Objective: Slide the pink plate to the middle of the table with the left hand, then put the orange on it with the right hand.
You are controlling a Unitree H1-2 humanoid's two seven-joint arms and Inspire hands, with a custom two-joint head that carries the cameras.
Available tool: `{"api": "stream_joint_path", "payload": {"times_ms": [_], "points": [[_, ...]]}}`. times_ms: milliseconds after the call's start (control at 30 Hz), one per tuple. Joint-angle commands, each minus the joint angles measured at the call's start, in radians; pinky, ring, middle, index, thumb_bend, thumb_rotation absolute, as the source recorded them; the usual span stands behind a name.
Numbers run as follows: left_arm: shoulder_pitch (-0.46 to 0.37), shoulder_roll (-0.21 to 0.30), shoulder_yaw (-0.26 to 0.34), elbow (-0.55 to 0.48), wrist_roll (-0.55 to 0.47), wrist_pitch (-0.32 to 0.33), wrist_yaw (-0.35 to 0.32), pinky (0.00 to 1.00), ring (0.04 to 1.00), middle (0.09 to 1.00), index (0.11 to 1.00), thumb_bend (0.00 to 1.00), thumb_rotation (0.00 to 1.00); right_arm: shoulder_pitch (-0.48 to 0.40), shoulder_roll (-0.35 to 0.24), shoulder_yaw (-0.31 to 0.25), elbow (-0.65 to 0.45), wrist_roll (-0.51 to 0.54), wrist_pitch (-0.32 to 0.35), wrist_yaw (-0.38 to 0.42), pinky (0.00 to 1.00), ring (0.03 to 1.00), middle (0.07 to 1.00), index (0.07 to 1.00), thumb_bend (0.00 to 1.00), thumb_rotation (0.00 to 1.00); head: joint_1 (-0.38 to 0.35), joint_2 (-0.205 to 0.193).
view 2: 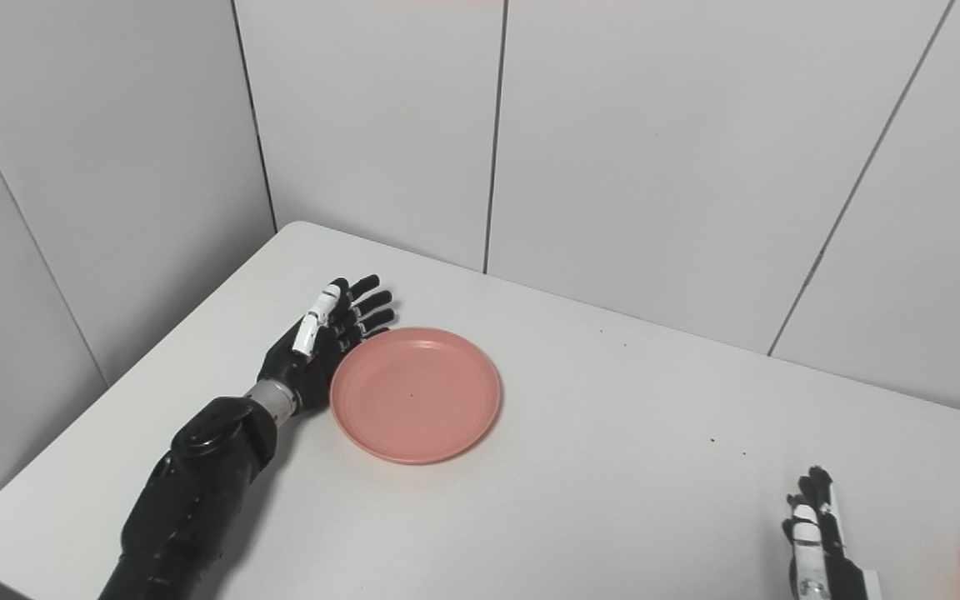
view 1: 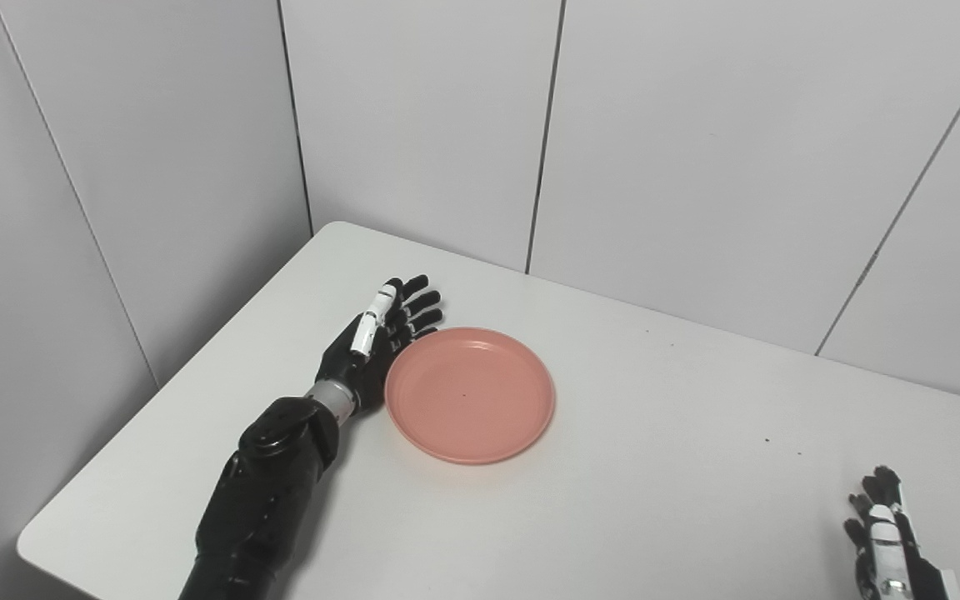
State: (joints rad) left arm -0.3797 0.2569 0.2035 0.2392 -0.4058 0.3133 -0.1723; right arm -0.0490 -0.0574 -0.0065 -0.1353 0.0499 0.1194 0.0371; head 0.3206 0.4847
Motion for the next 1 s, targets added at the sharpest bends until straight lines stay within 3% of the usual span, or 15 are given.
{"api": "stream_joint_path", "payload": {"times_ms": [0, 333, 567, 967], "points": [[-0.031, -0.021, -0.025, 0.001, 0.006, 0.037, -0.009, 0.90, 0.913, 0.917, 0.898, 0.32, 1.00, -0.027, 0.003, -0.002, -0.012, 0.003, -0.048, 0.004, 1.00, 1.000, 1.000, 1.000, 0.07, 1.00, -0.011, 0.008], [-0.041, -0.048, -0.070, 0.023, 0.013, 0.024, -0.038, 0.92, 0.922, 0.932, 0.909, 0.31, 1.00, -0.030, 0.011, -0.002, 0.004, 0.011, -0.052, 0.002, 1.00, 0.998, 0.995, 0.992, 0.15, 1.00, -0.039, 0.029], [-0.044, -0.077, -0.098, 0.015, 0.007, 0.060, -0.035, 0.92, 0.923, 0.933, 0.918, 0.32, 1.00, -0.028, 0.008, 0.012, 0.008, -0.042, -0.077, -0.014, 0.97, 0.968, 0.968, 0.967, 0.17, 1.00, -0.091, 0.066], [-0.047, -0.122, -0.135, -0.021, 0.010, 0.101, -0.044, 0.93, 0.938, 0.948, 0.937, 0.32, 1.00, -0.034, 0.037, 0.028, -0.017, -0.098, -0.020, -0.049, 0.91, 0.932, 0.941, 0.937, 0.24, 1.00, -0.176, 0.114]]}}
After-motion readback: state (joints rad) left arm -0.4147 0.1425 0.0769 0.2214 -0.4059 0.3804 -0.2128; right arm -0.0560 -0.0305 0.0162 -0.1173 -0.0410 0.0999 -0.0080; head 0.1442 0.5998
